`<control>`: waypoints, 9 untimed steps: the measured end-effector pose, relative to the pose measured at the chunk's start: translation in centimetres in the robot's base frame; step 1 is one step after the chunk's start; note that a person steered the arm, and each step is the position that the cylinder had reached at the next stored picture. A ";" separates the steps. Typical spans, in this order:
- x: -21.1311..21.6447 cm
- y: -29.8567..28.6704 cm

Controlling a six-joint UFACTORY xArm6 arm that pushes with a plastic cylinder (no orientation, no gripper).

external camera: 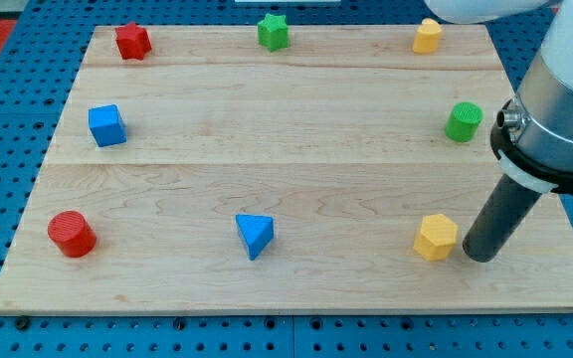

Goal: Point your arm to the bottom center

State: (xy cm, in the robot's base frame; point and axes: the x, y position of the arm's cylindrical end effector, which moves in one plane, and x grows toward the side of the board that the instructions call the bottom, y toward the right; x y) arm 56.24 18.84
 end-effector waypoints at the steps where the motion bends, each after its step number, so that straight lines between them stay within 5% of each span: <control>1: 0.0 0.0; 6: -0.1 -1.0; 7: 3.6 0.8; 9: 5.5 -9.2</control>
State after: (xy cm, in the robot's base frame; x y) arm 61.79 9.63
